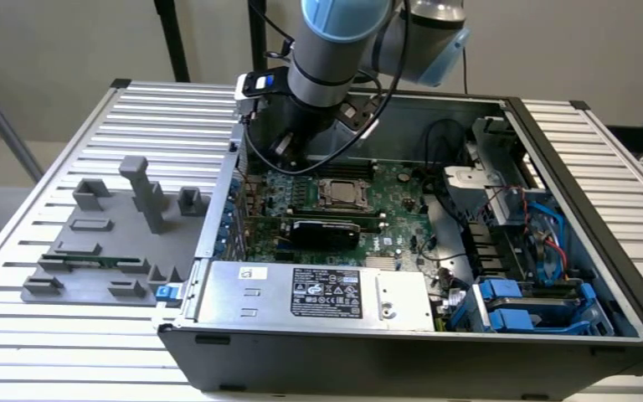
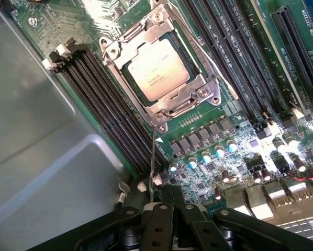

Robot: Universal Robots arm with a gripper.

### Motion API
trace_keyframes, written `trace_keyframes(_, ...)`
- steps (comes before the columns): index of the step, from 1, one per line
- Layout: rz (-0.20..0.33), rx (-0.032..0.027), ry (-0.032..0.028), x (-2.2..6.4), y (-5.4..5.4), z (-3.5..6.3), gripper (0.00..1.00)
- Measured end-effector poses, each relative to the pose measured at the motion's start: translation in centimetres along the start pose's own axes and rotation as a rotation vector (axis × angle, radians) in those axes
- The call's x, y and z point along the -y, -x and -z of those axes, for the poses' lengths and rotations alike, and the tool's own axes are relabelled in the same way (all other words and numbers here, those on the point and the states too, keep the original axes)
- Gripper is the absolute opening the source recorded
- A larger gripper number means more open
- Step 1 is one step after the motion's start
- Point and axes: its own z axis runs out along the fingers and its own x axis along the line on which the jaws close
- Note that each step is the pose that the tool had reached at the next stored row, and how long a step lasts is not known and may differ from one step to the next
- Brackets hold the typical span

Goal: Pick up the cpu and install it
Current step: 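Install the first cpu locking lever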

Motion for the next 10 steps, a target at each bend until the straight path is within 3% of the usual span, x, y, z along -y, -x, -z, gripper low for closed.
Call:
trace_keyframes(6,-0.001,-0.0175,-0.0080,0.03,-0.04,0.01,0.11)
trace_keyframes(10,-0.009,-0.0287,-0.0096,0.02,-0.06,0.02,0.11)
